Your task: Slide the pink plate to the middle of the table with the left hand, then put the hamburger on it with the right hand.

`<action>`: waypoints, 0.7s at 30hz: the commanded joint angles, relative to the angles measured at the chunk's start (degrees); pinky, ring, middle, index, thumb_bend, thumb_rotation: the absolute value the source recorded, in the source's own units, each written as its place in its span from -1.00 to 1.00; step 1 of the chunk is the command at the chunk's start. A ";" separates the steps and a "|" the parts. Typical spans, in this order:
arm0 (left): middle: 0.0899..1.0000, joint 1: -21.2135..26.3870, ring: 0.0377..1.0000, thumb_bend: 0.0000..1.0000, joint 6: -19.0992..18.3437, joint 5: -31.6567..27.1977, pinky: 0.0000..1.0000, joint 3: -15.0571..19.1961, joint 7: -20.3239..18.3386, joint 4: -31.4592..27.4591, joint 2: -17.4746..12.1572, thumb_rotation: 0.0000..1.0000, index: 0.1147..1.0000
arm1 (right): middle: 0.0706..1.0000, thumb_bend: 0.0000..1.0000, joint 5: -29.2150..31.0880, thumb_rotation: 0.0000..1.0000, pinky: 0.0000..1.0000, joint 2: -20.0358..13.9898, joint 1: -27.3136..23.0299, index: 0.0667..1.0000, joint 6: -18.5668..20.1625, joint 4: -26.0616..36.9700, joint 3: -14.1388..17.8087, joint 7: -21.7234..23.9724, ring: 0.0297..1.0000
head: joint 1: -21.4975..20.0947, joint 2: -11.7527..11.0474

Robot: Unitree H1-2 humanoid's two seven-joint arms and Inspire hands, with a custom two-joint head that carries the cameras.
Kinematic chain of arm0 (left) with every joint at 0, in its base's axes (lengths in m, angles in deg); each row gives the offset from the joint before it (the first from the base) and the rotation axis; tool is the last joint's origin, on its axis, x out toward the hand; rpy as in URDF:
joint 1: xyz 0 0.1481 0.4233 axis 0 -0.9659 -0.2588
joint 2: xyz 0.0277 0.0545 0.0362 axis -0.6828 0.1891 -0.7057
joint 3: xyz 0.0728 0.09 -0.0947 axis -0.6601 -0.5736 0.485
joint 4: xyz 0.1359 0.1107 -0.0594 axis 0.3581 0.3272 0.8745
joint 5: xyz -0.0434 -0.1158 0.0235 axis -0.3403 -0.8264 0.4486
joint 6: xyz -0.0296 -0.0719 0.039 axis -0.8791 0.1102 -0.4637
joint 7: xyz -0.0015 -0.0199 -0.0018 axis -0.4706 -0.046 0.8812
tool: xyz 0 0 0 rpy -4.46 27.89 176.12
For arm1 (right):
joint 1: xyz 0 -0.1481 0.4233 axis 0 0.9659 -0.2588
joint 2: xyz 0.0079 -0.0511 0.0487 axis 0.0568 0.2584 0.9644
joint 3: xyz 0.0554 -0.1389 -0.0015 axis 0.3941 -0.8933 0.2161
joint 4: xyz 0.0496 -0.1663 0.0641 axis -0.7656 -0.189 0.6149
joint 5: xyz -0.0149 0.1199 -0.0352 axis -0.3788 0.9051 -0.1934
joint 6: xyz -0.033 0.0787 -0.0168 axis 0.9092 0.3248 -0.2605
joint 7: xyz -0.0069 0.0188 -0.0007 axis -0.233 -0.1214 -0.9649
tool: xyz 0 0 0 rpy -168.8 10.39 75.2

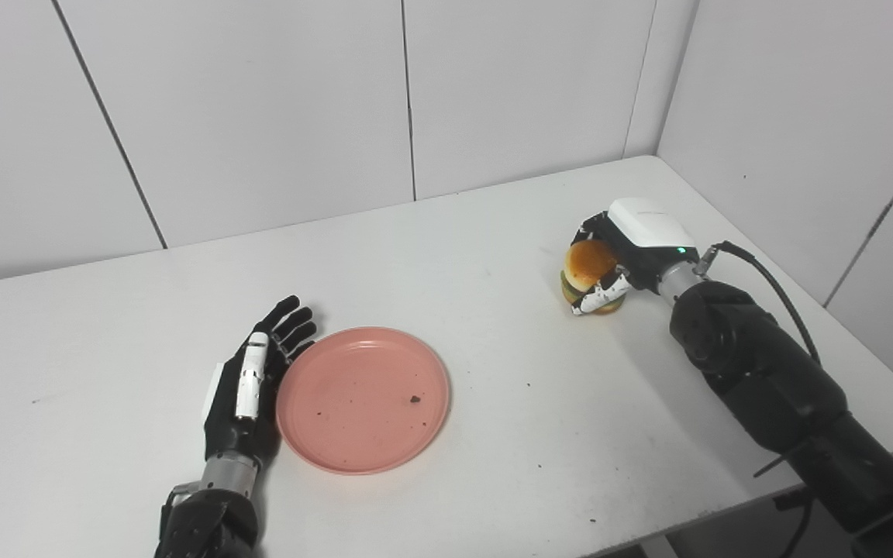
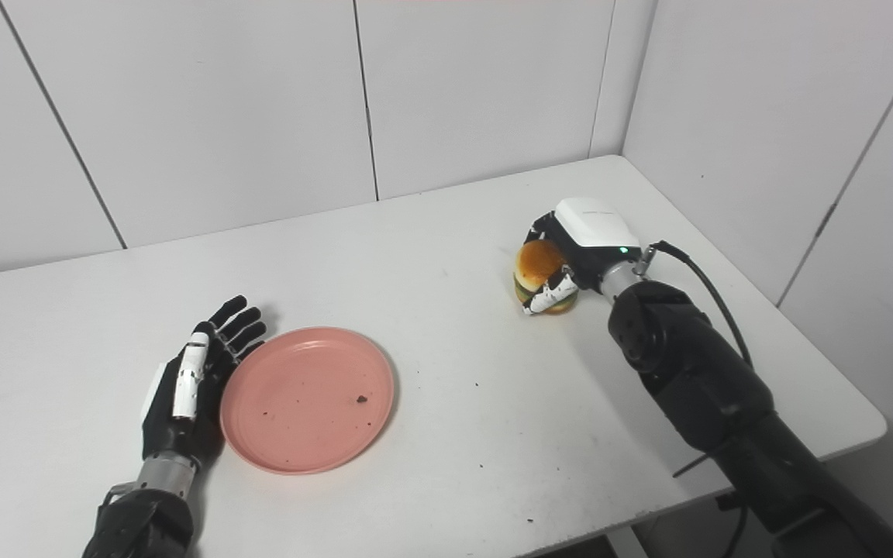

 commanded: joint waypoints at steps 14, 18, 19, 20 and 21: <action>0.61 -0.32 0.66 -0.49 0.55 1.23 0.62 -1.01 0.41 1.03 1.16 0.94 0.52 | -0.14 0.05 0.44 -1.00 -0.70 4.59 -3.66 -0.10 4.60 16.06 0.89 8.21 -0.60 | 4.52 0.60; 0.61 -0.49 0.66 -0.49 -0.17 1.43 0.61 -1.21 0.59 0.59 1.86 0.93 0.51 | -0.13 0.05 1.59 -1.00 -0.60 5.69 -4.58 -0.10 2.98 17.46 0.20 10.15 -0.47 | 7.14 0.54; 0.61 -0.59 0.66 -0.49 -0.12 1.68 0.62 -1.30 0.75 0.54 2.01 0.95 0.52 | -0.13 0.05 1.88 -1.00 -0.59 6.15 -4.64 -0.10 2.33 17.61 -0.01 10.16 -0.46 | 7.14 0.54; 0.60 -0.75 0.66 -0.49 0.02 2.00 0.62 -1.50 0.84 0.45 2.14 0.96 0.52 | -0.13 0.05 2.36 -1.00 -0.59 6.65 -4.56 -0.10 1.69 17.88 -0.19 10.11 -0.45 | 8.65 0.69; 0.61 -0.84 0.66 -0.49 0.29 2.23 0.62 -1.63 0.94 0.58 2.27 0.97 0.52 | -0.13 0.05 2.48 -1.00 -0.59 7.12 -4.63 -0.10 0.99 18.25 -0.85 10.26 -0.46 | 8.90 0.73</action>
